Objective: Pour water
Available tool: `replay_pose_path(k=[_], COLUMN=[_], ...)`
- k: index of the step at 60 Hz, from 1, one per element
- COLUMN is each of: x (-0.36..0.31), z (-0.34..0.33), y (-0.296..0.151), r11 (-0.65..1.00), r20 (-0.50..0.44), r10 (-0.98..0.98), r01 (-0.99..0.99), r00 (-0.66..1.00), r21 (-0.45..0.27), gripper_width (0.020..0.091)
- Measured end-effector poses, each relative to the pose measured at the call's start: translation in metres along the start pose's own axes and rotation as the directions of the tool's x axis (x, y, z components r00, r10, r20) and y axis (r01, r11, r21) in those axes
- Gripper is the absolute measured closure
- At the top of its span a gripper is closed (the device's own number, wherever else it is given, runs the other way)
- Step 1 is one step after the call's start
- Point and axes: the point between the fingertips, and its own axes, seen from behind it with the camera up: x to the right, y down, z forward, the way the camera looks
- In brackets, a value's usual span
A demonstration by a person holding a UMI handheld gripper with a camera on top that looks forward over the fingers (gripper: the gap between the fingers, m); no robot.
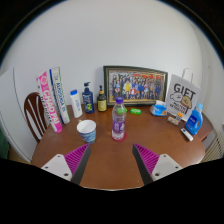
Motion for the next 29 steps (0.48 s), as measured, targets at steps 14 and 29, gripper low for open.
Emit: replay_pose_path(k=[14, 29], x=[-0.001, 0.009], z=[-0.058, -0.074], y=[0.021, 0.034], r11=[0.999, 0.999], r20=[-0.026, -0.036], r10=[-0.04, -0.034], r01=[0.04, 0.033], r00=[0.999, 0.999], r21=[-0.016, -0.026], gripper_width=[0.0248, 0.0248])
